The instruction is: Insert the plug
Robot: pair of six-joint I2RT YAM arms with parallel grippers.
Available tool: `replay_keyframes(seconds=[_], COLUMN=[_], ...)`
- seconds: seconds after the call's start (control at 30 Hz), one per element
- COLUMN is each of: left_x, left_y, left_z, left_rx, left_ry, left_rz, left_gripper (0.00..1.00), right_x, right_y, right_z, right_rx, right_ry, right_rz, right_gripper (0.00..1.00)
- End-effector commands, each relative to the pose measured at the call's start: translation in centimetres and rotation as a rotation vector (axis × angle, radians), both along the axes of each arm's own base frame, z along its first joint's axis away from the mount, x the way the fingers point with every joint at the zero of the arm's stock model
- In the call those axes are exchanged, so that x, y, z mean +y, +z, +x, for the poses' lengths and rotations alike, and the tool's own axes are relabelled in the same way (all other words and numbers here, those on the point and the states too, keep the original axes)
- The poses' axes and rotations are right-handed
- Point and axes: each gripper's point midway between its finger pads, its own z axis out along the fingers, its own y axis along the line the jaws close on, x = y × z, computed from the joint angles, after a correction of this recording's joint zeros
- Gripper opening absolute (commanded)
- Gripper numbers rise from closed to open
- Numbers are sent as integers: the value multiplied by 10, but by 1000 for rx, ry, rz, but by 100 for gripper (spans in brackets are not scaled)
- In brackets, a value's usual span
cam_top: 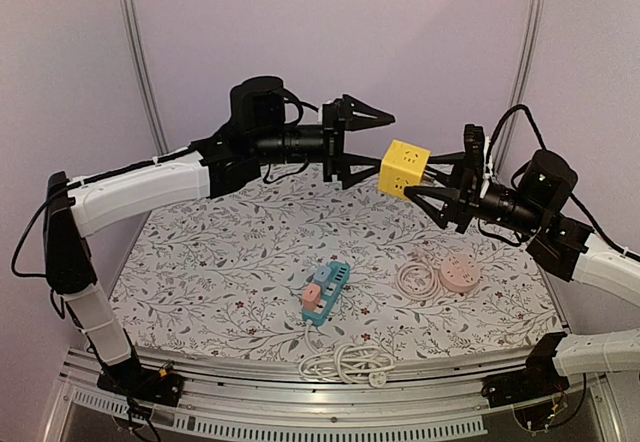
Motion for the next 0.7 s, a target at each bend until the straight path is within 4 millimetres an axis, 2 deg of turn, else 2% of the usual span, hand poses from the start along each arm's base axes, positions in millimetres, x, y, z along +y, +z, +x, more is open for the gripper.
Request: replay_keyframes(seconds=[0.0,0.13,0.27,0.47,0.67], left_x=[-13,-9,9,5,0], left_y=[-31,-42,-53,-36,-31], left_z=[-26,-17,4,-8,-24], left_rx=[29,37,52,9,8], left_ry=[-130,-98,-10,-88,-160], left_rz=[79,115,148,129,112], left_gripper=[92,96,94,93,90], right_x=[2,2,1,4,12], right_y=[19,19,16,10,10], right_z=[-11,-11,-11,-12,-10], right_rx=[-88,-95,-94,-99,-113], right_ry=[42,41,34,53,80], right_rz=[39,34,18,1,-14], right_gripper=[34,34,34,34,34])
